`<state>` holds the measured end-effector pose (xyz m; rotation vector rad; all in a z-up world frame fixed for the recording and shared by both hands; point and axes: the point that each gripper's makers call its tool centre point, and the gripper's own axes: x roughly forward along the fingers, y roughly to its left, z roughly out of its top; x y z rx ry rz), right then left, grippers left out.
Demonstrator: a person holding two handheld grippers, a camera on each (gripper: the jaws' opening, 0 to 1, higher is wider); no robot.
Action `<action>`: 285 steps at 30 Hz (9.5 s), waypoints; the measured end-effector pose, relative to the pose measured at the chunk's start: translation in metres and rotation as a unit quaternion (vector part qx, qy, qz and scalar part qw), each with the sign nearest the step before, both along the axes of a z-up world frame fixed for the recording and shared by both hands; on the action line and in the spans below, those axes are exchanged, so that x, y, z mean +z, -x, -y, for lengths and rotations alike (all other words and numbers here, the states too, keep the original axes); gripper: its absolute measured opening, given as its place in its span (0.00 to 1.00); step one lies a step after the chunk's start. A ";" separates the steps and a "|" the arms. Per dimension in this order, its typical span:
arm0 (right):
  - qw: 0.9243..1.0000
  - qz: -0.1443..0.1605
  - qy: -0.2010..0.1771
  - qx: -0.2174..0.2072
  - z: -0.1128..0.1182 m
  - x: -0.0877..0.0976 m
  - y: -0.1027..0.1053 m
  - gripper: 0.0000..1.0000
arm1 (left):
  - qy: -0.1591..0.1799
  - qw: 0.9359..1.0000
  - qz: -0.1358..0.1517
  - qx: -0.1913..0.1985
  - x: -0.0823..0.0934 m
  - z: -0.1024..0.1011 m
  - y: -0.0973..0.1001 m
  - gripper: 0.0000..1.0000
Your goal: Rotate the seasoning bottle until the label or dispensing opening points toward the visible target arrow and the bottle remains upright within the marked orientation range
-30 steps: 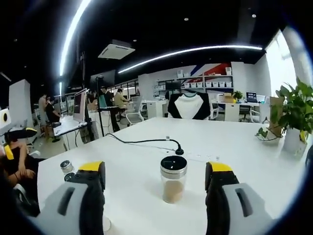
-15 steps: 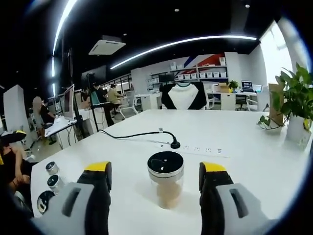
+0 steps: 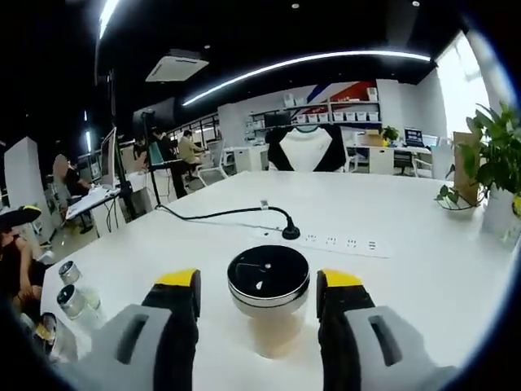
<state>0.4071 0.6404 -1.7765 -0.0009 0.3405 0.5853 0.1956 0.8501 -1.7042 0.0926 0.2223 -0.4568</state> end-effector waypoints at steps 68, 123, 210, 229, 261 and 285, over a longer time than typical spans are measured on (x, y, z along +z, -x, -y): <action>0.996 0.079 -0.034 -0.026 0.028 0.071 0.134 0.35 | 0.021 0.999 0.018 -0.025 0.013 0.024 0.074 0.96; 0.964 0.123 -0.147 0.184 -0.106 0.135 0.330 0.35 | 0.086 0.977 -0.015 -0.194 -0.036 0.121 0.108 0.70; 0.940 0.175 -0.127 0.263 -0.108 0.164 0.324 0.38 | 0.110 0.972 0.045 -0.201 0.009 0.133 0.112 0.56; 0.932 0.161 -0.150 0.288 -0.112 0.165 0.340 0.38 | 0.128 0.932 0.030 -0.339 0.016 0.149 0.129 0.44; 0.957 0.163 -0.103 0.215 -0.110 0.142 0.326 0.39 | 0.066 0.980 0.065 -0.174 0.002 0.139 0.098 0.44; 0.971 0.150 -0.109 0.152 -0.110 0.131 0.324 0.51 | 0.083 0.990 0.098 -0.061 0.011 0.118 0.092 0.44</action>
